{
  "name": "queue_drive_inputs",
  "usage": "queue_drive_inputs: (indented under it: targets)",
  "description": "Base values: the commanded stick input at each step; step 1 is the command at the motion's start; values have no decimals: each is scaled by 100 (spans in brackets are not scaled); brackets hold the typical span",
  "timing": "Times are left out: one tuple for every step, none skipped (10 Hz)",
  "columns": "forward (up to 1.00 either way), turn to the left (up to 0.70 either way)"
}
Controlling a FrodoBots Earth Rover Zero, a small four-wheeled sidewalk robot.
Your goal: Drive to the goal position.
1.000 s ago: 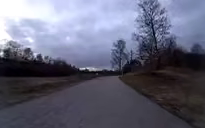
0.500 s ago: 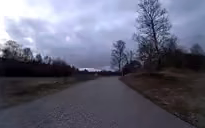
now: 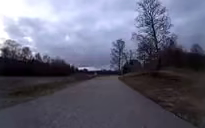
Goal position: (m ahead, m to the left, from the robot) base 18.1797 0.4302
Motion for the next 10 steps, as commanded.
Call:
queue_drive_inputs:
  targets:
    - [50, 0]
    - [50, 0]
    - [50, 0]
    - [50, 0]
    - [50, 0]
    - [50, 0]
    - [50, 0]
    - [50, 0]
    - [50, 0]
    - [50, 0]
